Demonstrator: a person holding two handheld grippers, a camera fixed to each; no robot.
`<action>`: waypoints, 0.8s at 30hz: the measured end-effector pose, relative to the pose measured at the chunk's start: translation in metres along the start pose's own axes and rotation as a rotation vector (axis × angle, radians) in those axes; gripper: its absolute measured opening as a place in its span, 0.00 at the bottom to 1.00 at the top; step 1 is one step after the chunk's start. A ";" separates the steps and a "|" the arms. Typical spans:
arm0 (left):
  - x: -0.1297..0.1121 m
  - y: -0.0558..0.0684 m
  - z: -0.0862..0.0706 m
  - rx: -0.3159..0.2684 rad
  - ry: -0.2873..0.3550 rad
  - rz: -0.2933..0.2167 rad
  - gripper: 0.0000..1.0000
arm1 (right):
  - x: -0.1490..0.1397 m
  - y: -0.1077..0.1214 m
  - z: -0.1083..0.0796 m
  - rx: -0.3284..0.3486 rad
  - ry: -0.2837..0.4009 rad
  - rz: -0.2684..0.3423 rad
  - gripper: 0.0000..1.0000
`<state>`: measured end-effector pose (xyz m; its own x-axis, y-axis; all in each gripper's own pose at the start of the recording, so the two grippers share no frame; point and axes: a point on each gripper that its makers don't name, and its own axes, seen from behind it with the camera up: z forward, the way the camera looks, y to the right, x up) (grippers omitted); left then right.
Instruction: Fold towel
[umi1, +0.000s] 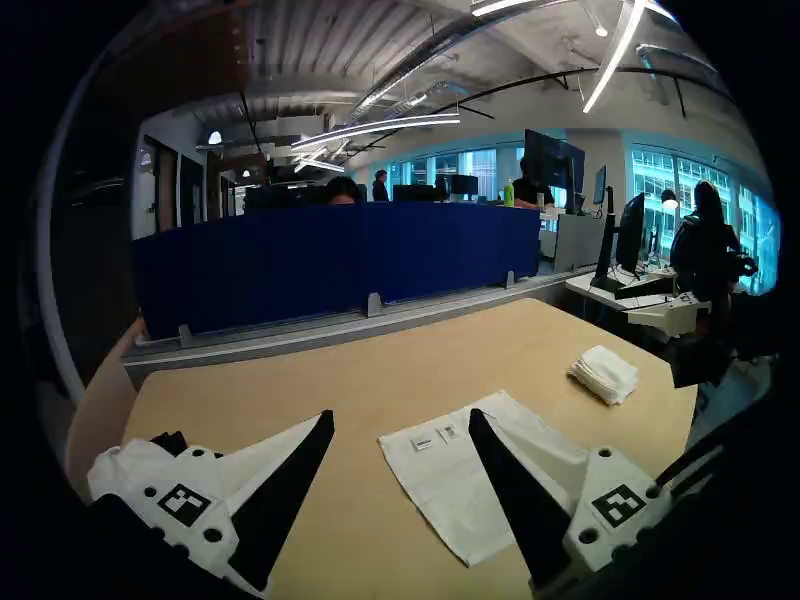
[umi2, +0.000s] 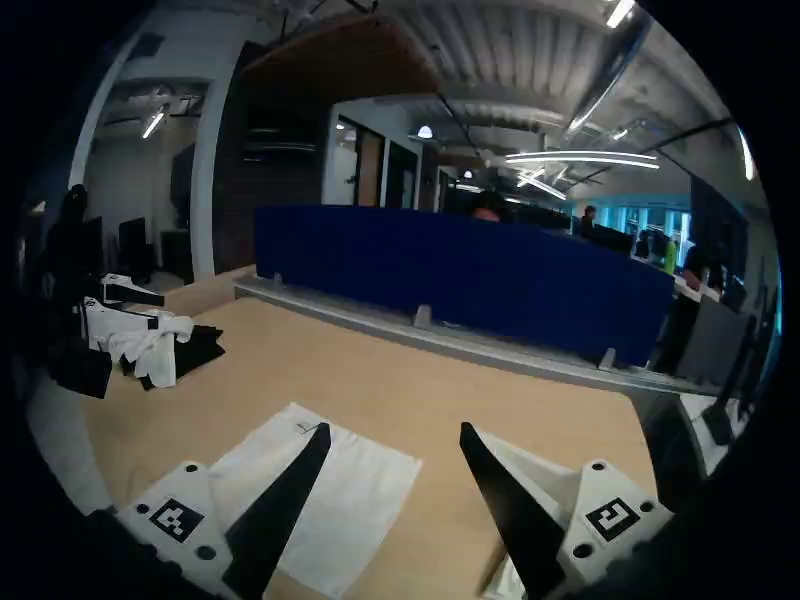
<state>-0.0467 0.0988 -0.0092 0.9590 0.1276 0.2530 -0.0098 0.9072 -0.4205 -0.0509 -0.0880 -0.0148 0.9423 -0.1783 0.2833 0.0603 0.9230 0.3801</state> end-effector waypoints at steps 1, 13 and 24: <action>-0.003 0.001 0.002 -0.003 -0.009 0.002 1.00 | -0.003 -0.001 0.001 0.006 -0.010 -0.003 1.00; -0.077 0.026 0.019 -0.081 -0.170 0.028 1.00 | -0.071 -0.018 0.016 0.063 -0.160 -0.033 1.00; -0.147 0.046 0.026 -0.144 -0.315 0.039 1.00 | -0.148 -0.041 0.019 0.109 -0.293 -0.054 1.00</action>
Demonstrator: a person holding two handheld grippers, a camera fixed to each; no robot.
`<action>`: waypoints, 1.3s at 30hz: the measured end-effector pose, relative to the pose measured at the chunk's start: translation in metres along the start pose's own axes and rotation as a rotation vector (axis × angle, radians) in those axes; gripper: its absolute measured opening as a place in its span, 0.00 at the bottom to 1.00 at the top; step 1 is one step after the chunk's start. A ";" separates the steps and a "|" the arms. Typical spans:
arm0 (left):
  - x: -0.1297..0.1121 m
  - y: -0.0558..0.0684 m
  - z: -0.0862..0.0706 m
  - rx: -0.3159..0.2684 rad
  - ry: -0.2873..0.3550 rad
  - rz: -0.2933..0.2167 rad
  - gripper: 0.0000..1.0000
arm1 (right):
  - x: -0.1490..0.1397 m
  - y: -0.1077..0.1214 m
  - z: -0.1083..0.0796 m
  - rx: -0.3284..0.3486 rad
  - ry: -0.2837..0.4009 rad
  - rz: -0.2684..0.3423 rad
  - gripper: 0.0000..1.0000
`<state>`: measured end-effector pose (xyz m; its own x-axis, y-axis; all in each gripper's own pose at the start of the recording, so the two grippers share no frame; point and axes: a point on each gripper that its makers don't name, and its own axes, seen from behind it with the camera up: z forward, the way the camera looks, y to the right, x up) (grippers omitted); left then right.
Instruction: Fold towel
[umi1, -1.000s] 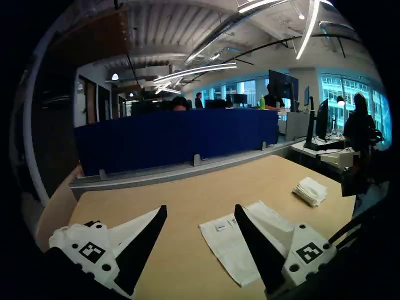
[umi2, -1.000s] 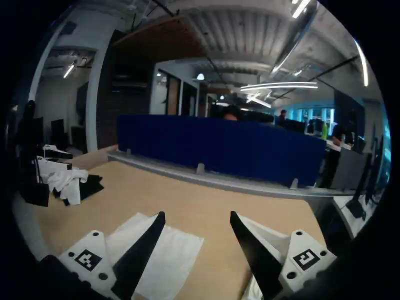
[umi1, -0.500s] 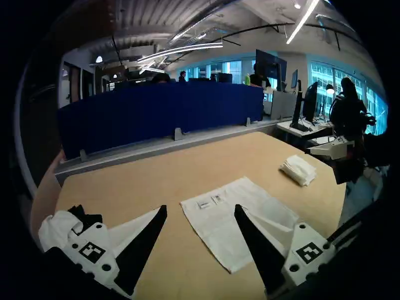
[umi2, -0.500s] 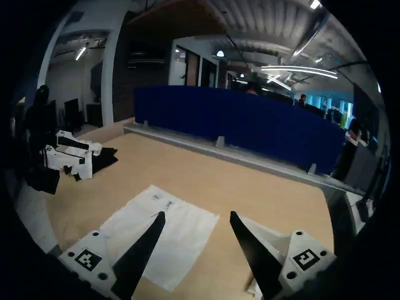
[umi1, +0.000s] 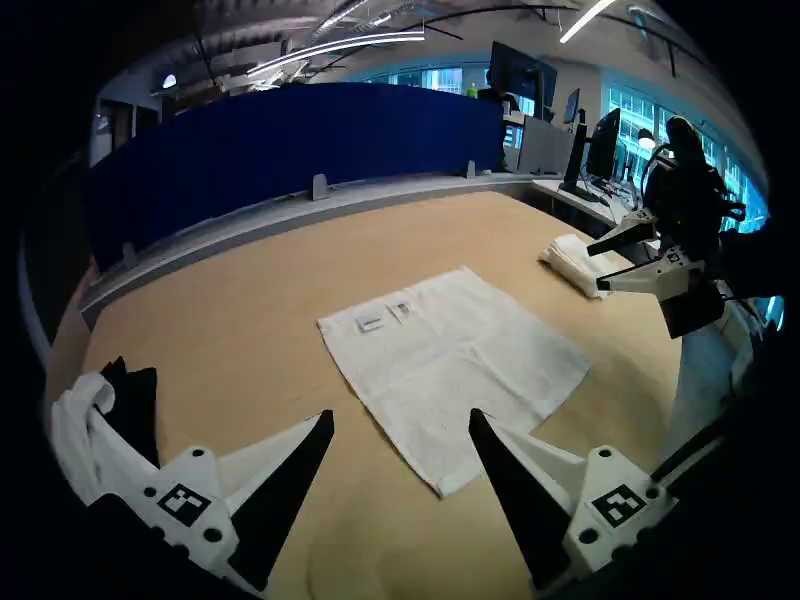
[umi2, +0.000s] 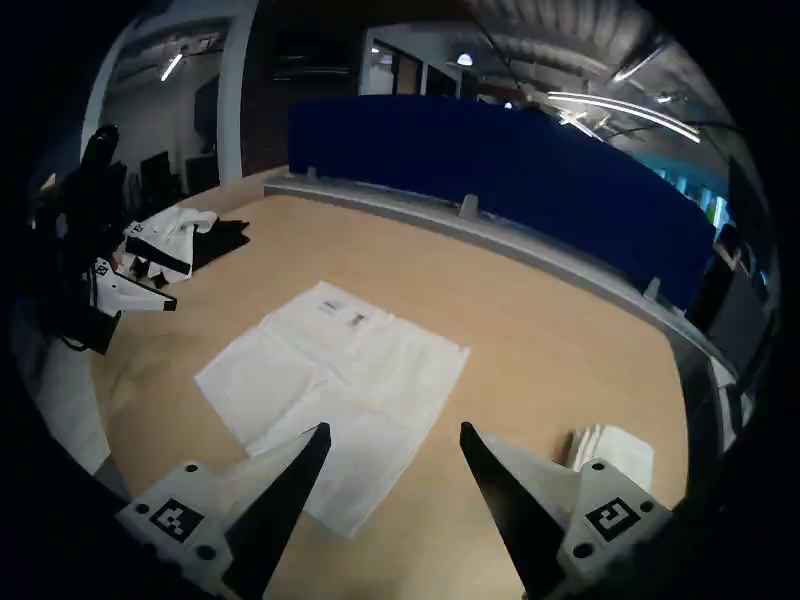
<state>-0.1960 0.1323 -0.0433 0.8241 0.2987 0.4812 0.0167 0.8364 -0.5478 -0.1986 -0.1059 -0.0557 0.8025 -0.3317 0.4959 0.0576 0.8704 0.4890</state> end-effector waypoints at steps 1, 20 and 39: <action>-0.005 0.002 0.002 -0.006 -0.012 0.001 1.00 | -0.007 -0.002 0.002 0.004 -0.012 -0.001 1.00; -0.065 0.020 0.030 -0.060 -0.152 -0.021 1.00 | -0.077 -0.022 0.013 0.042 -0.137 -0.009 0.99; -0.100 0.042 0.051 -0.109 -0.252 -0.003 0.80 | -0.131 -0.046 0.017 0.086 -0.227 0.005 0.61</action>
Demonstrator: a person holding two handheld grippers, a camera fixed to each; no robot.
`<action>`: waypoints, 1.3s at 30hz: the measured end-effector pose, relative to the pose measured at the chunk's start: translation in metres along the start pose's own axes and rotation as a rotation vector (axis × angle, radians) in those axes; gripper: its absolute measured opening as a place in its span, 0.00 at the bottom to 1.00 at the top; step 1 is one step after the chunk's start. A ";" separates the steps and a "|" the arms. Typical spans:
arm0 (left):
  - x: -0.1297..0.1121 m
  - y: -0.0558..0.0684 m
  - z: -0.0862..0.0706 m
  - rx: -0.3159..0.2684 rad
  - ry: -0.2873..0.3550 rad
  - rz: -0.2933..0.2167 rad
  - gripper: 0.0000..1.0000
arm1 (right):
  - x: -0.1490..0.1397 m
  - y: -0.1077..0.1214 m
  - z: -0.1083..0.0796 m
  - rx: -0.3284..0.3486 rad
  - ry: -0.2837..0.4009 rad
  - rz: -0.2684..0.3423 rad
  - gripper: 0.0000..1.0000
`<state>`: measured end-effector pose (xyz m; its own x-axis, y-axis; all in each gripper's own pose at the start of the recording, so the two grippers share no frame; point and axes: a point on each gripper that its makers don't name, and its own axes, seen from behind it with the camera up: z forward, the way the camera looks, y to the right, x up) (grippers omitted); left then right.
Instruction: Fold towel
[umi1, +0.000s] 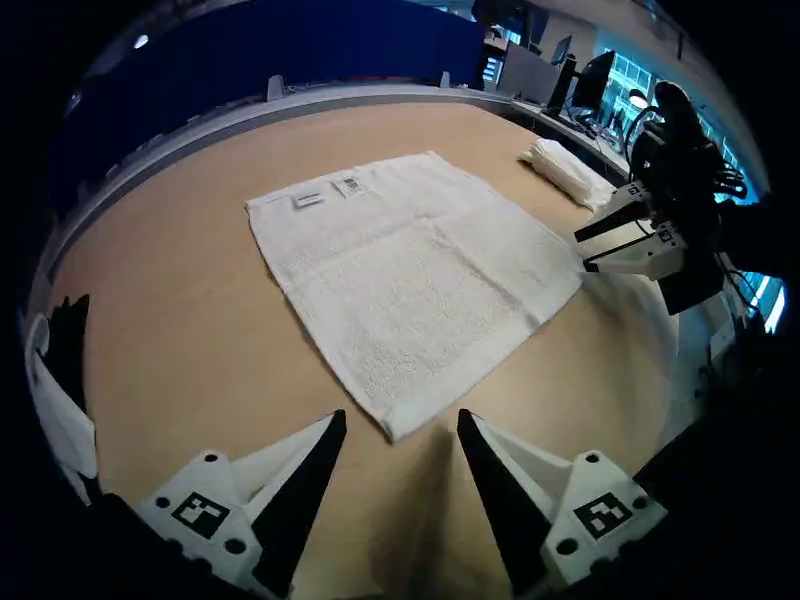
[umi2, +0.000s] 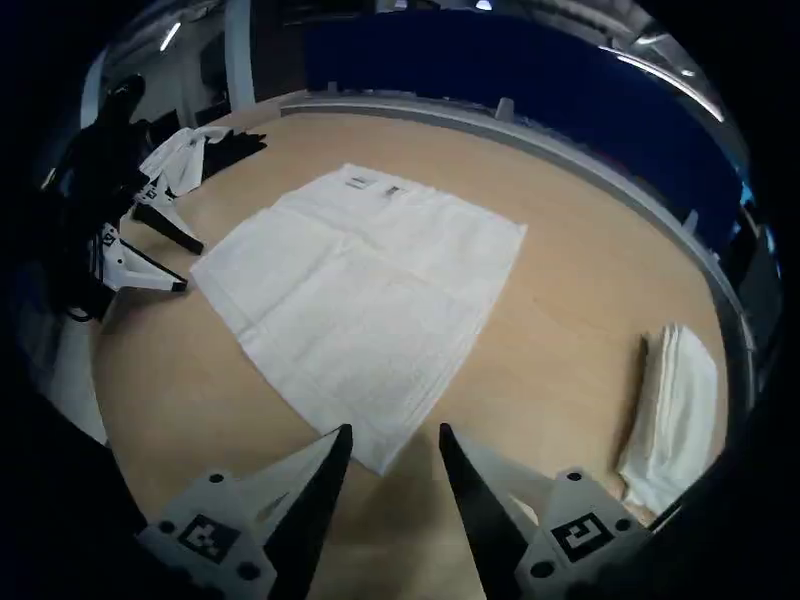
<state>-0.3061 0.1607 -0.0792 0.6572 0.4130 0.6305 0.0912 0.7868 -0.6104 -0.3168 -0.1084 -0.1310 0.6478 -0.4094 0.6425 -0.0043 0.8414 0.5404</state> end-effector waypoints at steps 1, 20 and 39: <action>0.000 0.000 0.000 0.003 0.000 0.000 0.79 | -0.002 -0.001 0.000 0.002 -0.004 -0.001 0.58; -0.003 -0.012 -0.001 0.073 -0.027 -0.004 0.33 | -0.008 -0.012 0.002 0.034 -0.011 0.044 0.29; -0.002 0.003 -0.006 0.046 -0.017 -0.040 0.09 | 0.000 -0.010 -0.002 0.033 -0.004 0.057 0.09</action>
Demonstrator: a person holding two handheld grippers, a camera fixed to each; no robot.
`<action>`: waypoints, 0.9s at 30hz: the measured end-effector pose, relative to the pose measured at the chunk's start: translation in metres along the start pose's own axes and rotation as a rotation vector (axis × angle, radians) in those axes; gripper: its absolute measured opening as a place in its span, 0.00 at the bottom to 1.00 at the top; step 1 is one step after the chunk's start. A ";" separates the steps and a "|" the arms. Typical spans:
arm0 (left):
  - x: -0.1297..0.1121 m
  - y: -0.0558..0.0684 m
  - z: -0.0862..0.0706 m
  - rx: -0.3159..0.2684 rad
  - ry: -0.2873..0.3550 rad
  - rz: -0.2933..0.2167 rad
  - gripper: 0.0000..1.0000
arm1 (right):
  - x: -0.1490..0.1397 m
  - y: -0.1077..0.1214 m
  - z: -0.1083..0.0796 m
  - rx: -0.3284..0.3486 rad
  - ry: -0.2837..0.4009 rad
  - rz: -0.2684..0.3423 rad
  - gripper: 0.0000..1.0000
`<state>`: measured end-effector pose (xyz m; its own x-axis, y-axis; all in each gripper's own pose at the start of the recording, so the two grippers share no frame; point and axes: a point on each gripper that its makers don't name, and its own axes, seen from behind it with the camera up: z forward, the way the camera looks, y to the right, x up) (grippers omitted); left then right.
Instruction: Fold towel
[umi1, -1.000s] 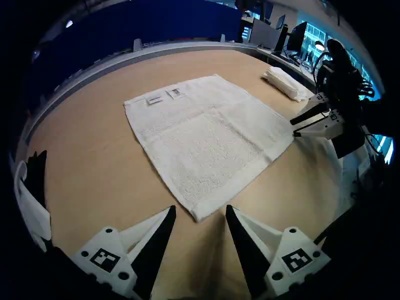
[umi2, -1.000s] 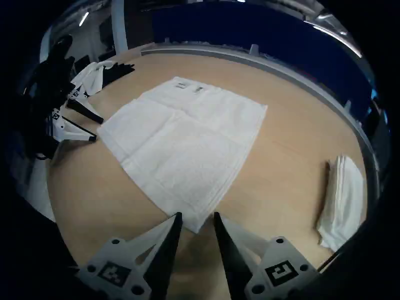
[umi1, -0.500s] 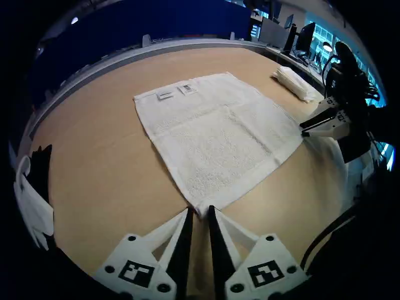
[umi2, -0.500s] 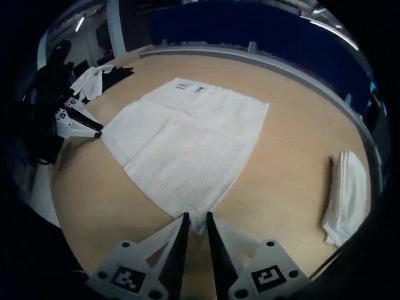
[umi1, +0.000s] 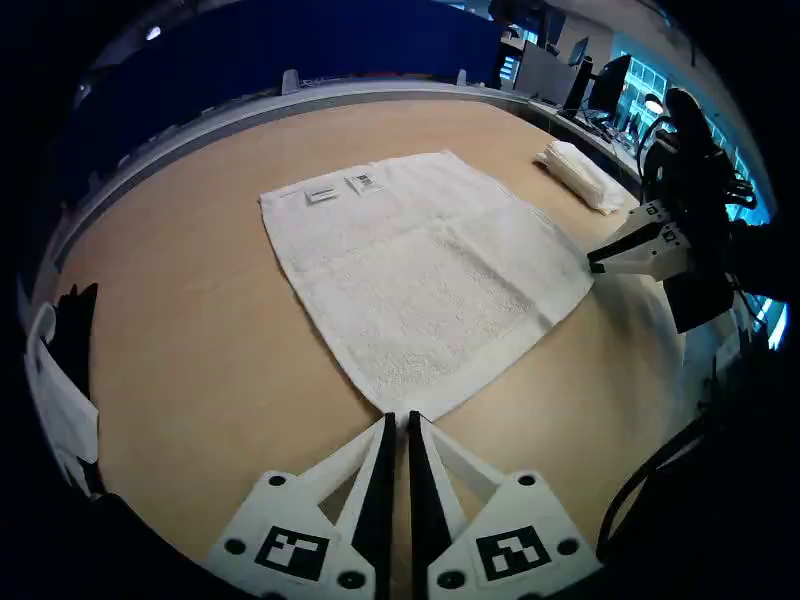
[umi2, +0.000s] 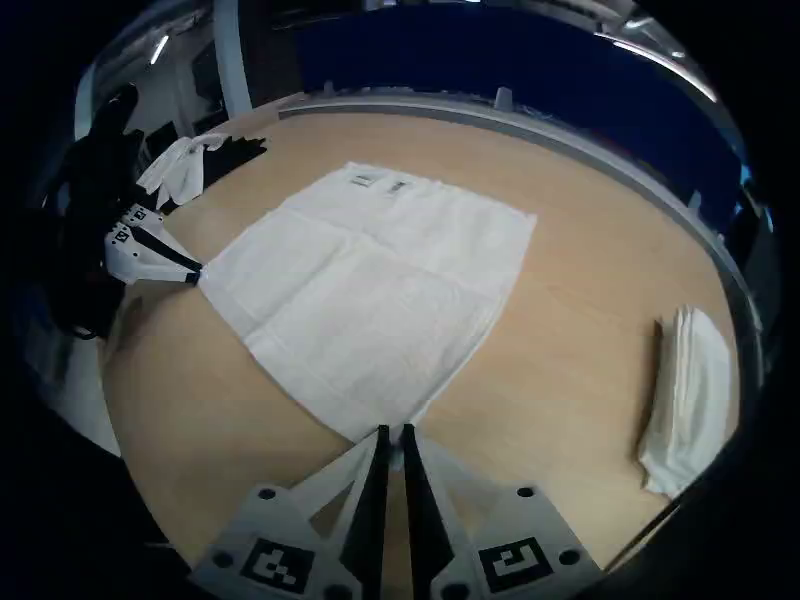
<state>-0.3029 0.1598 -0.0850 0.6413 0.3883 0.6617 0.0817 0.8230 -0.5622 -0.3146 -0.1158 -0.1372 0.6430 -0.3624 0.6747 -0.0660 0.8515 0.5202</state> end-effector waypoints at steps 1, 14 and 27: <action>0.001 -0.001 -0.001 0.003 0.004 -0.001 0.09 | 0.000 0.001 -0.001 0.000 0.001 0.002 0.08; -0.001 -0.002 0.001 0.016 0.006 0.000 0.08 | 0.001 0.003 0.000 -0.001 0.001 0.006 0.07; 0.006 0.000 -0.005 0.007 0.020 -0.013 0.08 | 0.010 0.006 0.000 0.006 0.020 0.004 0.06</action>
<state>-0.2950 0.1597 -0.0837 0.6550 0.3694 0.6591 0.0847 0.8309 -0.5499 -0.3085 -0.1144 -0.1276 0.6577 -0.3515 0.6662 -0.0734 0.8503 0.5211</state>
